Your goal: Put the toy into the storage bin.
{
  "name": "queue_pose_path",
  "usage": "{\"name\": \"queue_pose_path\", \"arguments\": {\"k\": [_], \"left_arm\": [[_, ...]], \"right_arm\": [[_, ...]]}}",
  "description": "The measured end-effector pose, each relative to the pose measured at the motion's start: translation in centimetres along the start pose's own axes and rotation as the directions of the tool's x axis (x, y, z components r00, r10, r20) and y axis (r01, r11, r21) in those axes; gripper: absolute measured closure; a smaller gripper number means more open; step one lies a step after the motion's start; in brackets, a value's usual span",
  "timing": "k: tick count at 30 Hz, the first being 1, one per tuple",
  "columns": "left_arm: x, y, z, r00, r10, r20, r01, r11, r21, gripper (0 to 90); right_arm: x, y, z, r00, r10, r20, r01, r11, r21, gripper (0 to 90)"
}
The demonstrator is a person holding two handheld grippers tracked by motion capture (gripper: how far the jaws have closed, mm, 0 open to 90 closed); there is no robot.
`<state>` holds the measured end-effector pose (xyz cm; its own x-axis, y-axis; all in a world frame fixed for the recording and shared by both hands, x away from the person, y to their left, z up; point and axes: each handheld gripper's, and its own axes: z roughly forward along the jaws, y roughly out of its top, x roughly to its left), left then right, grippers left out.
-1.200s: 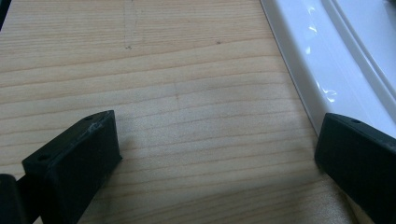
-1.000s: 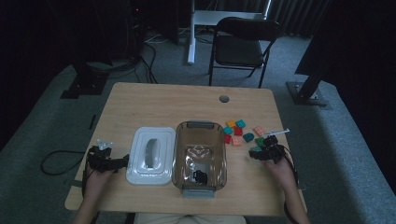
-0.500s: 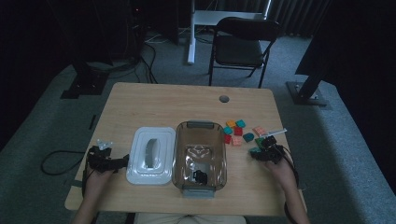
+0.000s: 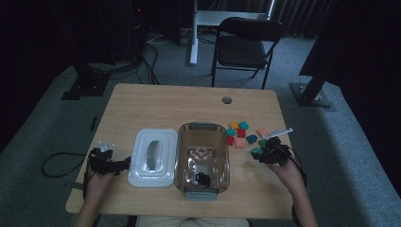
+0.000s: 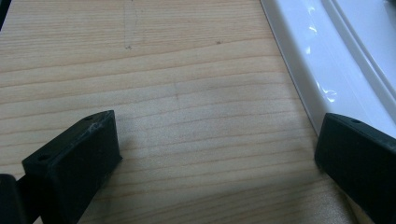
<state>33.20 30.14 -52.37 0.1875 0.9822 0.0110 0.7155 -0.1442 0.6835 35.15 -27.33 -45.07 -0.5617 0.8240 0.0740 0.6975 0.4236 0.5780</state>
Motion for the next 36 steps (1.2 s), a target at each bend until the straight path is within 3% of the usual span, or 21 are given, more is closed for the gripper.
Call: {"name": "queue_pose_path", "arguments": {"k": [9, 17, 18, 19, 22, 24, 25, 30, 34, 35, 36], "left_arm": [[0.0, 0.0, 0.0, 1.0, 0.001, 0.0, -0.001, 1.0, 0.001, 0.4], [0.0, 0.0, 0.0, 1.0, 0.001, 0.0, -0.001, 1.0, 0.0, 0.4], [0.0, 0.0, 0.0, 1.0, 0.001, -0.001, -0.001, 1.0, 0.0, 0.4], [0.0, 0.0, 0.0, 1.0, 0.001, 0.0, -0.001, 1.0, 0.0, 0.4], [0.0, 0.0, 0.0, 1.0, 0.001, 0.0, -0.001, 1.0, 0.0, 0.4], [0.0, 0.0, 0.0, 1.0, 0.001, 0.0, -0.001, 1.0, 0.0, 0.5], [0.0, 0.0, 0.0, 1.0, 0.001, 0.0, -0.001, 1.0, 0.0, 0.4], [0.0, 0.0, 0.0, 1.0, 0.001, 0.0, -0.001, 1.0, 0.0, 0.5], [0.0, 0.0, 0.0, 1.0, 0.001, 0.0, -0.001, 1.0, 0.0, 0.5], [0.0, 0.0, 0.0, 1.0, 0.001, 0.0, -0.001, 1.0, 0.0, 0.4], [0.0, 0.0, 0.0, 1.0, 0.001, 0.0, -0.001, 1.0, 0.0, 0.4]], "right_arm": [[2.8, 1.4, -3.6, 0.9935, -0.101, -0.053, 0.098, 0.9937, -0.053, 58.7], [4.4, 2.7, -6.5, 0.9766, -0.183, -0.113, 0.17, 0.9781, -0.121, 58.7], [5.3, 3.4, -7.6, 0.9661, -0.223, -0.13, 0.205, 0.9686, -0.141, 58.7], [5.3, 3.4, -7.6, 0.9661, -0.223, -0.13, 0.205, 0.9686, -0.141, 58.7], [6.4, 4.0, -8.3, 0.9524, -0.266, -0.149, 0.242, 0.9571, -0.159, 58.7], [6.7, 4.2, -8.4, 0.9485, -0.277, -0.154, 0.252, 0.9539, -0.163, 58.7], [7.6, 4.7, -8.8, 0.935, -0.31, -0.172, 0.281, 0.944, -0.173, 58.7], [9.9, 5.9, -8.9, 0.9015, -0.385, -0.197, 0.353, 0.9179, -0.182, 58.7], [11.2, 6.6, -8.4, 0.8787, -0.425, -0.218, 0.393, 0.9027, -0.175, 58.7], [11.2, 6.6, -8.4, 0.8787, -0.425, -0.218, 0.393, 0.9027, -0.175, 58.7], [11.4, 6.8, -8.2, 0.8721, -0.433, -0.228, 0.402, 0.8995, -0.171, 58.7]]}}
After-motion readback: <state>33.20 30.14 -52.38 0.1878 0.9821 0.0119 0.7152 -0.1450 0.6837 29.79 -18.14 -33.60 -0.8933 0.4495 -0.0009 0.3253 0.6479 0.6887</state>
